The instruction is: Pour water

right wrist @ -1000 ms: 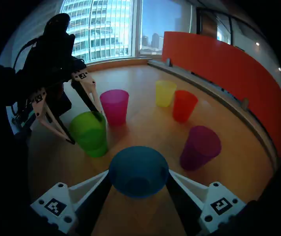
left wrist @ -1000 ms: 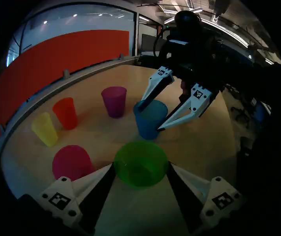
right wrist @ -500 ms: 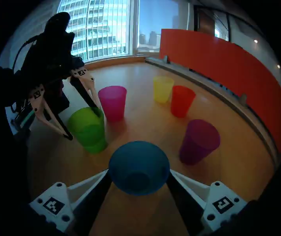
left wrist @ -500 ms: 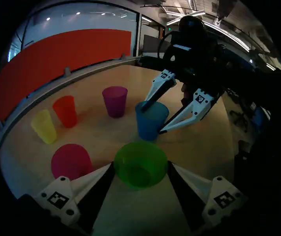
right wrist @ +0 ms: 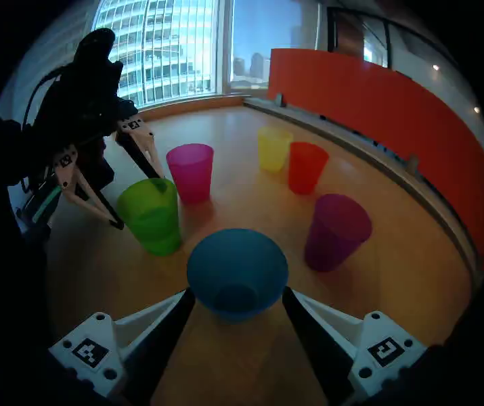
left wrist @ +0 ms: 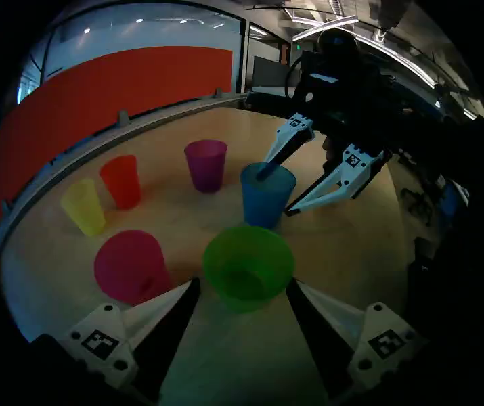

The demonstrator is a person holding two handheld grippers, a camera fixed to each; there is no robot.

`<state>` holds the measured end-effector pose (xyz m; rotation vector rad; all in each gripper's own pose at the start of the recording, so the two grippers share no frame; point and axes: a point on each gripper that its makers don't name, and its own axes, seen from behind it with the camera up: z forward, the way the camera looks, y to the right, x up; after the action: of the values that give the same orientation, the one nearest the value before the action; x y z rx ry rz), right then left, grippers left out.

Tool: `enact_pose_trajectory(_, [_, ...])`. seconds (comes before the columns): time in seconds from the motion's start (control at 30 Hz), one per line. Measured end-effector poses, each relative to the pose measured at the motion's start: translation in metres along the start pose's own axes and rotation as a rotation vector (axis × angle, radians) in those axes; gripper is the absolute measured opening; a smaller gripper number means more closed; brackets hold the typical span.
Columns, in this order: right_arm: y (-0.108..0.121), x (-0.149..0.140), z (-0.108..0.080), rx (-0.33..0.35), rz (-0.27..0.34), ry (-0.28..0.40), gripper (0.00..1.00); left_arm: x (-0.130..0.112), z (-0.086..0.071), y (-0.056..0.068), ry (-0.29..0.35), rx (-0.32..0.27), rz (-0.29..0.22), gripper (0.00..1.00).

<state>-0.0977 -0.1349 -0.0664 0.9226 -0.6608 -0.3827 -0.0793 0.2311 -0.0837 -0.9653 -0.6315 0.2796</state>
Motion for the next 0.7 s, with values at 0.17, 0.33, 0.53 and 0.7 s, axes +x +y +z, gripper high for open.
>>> enact_pose_trajectory(0.17, [0.001, -0.006, -0.005, -0.019, 0.009, 0.000, 1.00, -0.009, -0.007, -0.001, -0.002, 0.018, -0.008, 0.94])
enact_pose_trajectory(0.33, [0.002, -0.012, -0.012, -0.036, 0.020, 0.001, 1.00, -0.016, -0.015, -0.005, 0.001, 0.046, -0.026, 0.94])
enact_pose_trajectory(0.53, [0.004, -0.018, -0.022, -0.062, 0.039, 0.008, 1.00, -0.021, -0.027, -0.012, 0.026, 0.083, -0.061, 0.94])
enact_pose_trajectory(0.7, [0.006, -0.020, -0.030, -0.083, 0.060, 0.025, 1.00, -0.022, -0.037, -0.019, 0.053, 0.116, -0.096, 0.94])
